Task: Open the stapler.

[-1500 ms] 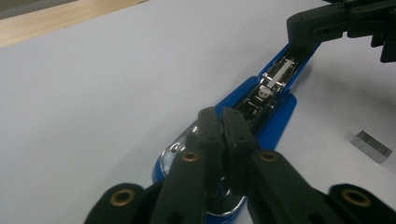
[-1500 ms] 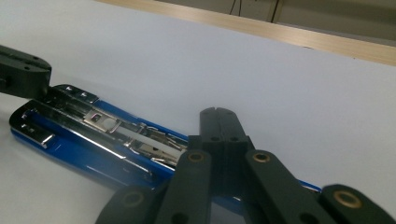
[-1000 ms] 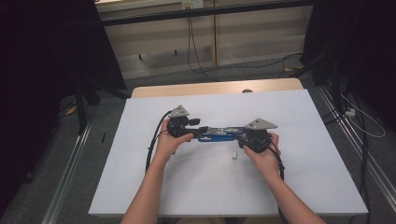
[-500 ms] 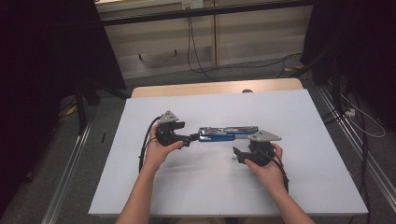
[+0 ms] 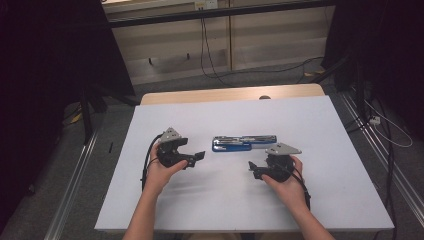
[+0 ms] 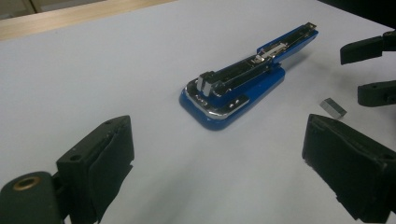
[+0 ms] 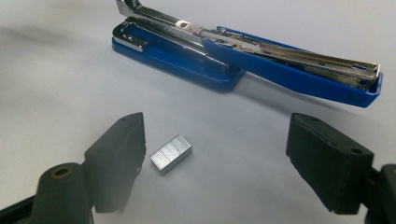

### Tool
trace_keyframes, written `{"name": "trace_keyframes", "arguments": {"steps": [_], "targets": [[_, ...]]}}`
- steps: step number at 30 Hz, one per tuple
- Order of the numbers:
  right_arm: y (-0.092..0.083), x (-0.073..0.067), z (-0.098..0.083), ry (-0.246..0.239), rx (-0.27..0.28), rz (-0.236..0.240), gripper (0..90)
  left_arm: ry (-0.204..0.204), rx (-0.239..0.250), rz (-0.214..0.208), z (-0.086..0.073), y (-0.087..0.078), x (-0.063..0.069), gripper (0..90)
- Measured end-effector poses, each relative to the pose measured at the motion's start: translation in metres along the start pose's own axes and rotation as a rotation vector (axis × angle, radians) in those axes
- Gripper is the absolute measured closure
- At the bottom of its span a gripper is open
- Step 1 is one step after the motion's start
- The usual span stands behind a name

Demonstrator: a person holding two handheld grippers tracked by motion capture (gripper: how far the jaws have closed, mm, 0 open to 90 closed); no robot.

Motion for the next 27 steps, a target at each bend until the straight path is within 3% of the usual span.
{"name": "trace_keyframes", "arguments": {"steps": [11,16,22,25,27], "targets": [[-0.002,-0.001,-0.006,-0.008,-0.018,0.009,18.7,-0.013,0.037,0.035,-0.014,-0.018,-0.007,8.3],[-0.005,-0.002,-0.008,0.003,-0.025,0.015,19.6,-0.016,0.031,0.045,-0.022,-0.021,-0.009,8.3],[-0.006,-0.005,-0.008,-0.001,-0.022,0.030,24.4,-0.015,0.034,0.056,-0.028,-0.027,-0.008,7.9],[-0.004,-0.005,-0.011,-0.017,-0.040,0.026,28.9,-0.014,0.038,0.077,-0.031,-0.030,-0.011,7.0],[-0.002,-0.010,-0.014,-0.039,-0.062,0.050,36.2,-0.020,0.038,0.085,-0.033,-0.031,-0.012,7.0]]}}
Point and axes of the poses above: each handheld gripper's, and its own axes: y roughly forward along the jaws, z roughly out of its top, x roughly to its right, the point moved 10 cm from there along y, roughly forward along the jaws, and after that the axes turned 11 degrees about -x, right-handed, at the moved point
